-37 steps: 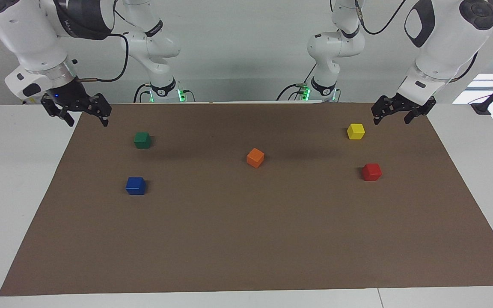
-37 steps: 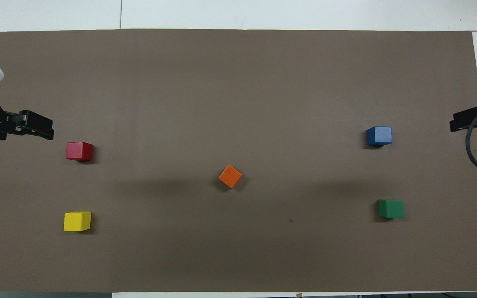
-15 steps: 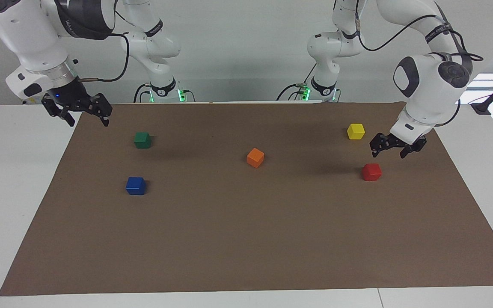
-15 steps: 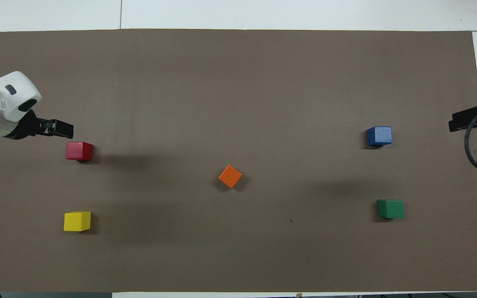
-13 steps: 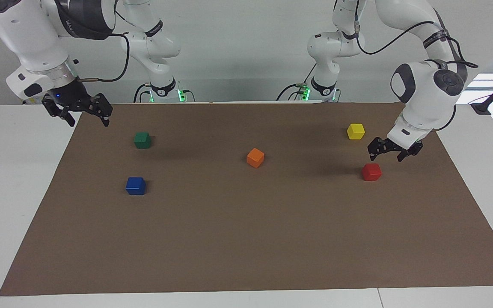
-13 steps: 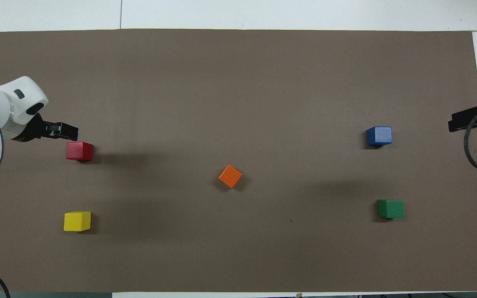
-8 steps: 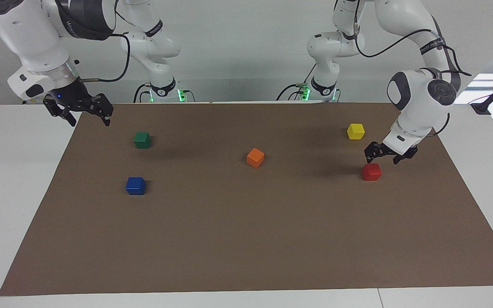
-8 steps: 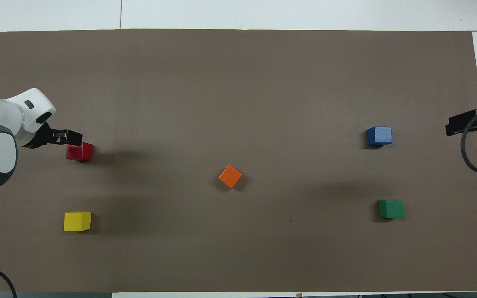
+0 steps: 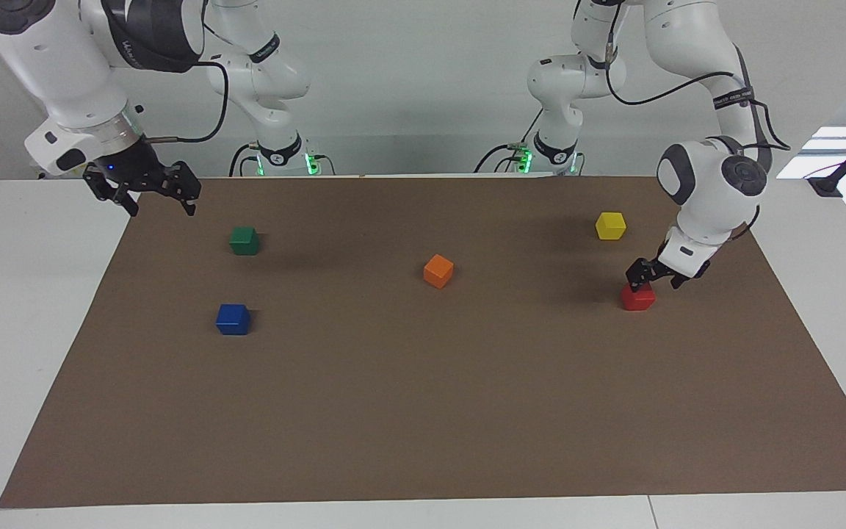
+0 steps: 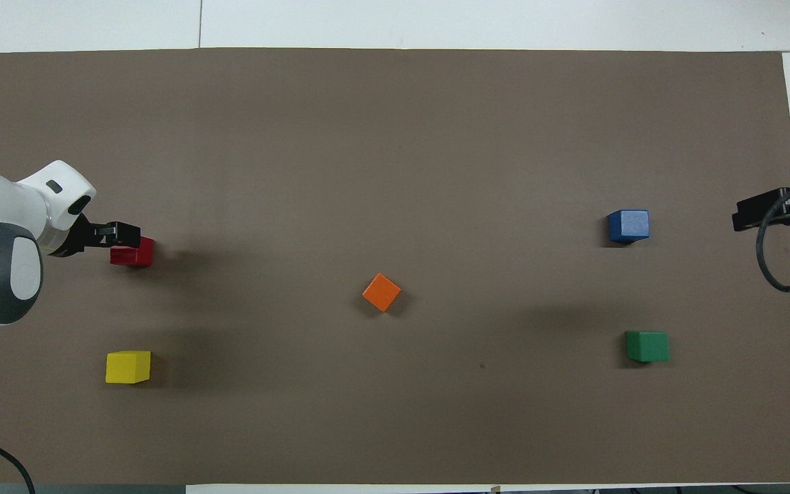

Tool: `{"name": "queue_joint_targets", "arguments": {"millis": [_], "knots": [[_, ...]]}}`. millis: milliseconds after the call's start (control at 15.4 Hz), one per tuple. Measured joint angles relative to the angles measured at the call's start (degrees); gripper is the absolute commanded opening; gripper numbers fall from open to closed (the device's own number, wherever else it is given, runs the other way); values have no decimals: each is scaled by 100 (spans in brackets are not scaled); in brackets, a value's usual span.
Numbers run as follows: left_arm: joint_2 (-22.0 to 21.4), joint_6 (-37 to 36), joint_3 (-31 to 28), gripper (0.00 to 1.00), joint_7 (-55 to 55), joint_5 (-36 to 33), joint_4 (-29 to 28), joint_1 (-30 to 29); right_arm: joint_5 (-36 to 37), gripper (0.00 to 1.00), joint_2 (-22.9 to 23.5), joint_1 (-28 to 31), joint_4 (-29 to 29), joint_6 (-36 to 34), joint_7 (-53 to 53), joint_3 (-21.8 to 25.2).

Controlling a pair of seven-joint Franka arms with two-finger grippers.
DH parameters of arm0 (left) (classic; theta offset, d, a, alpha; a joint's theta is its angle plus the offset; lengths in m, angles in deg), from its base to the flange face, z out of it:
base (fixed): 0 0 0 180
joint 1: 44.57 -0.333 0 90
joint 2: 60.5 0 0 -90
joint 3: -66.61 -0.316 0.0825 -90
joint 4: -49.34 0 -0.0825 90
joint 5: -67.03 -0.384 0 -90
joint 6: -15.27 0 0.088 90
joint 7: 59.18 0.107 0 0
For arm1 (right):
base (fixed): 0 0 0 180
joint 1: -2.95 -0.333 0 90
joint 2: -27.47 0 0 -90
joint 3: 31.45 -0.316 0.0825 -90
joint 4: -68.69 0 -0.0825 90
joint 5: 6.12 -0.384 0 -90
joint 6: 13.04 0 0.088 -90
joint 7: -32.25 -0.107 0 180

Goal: Transfer red block to right arm and stack on blue block
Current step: 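Lower the left gripper onto the red cube and close on it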

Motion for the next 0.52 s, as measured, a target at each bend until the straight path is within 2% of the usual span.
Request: {"name": "queue_joint_targets", "arguments": {"millis": [521], "knots": [[311, 360, 15, 100, -33, 0, -72, 13, -16, 100, -33, 0, -50, -73, 0, 0]]}}
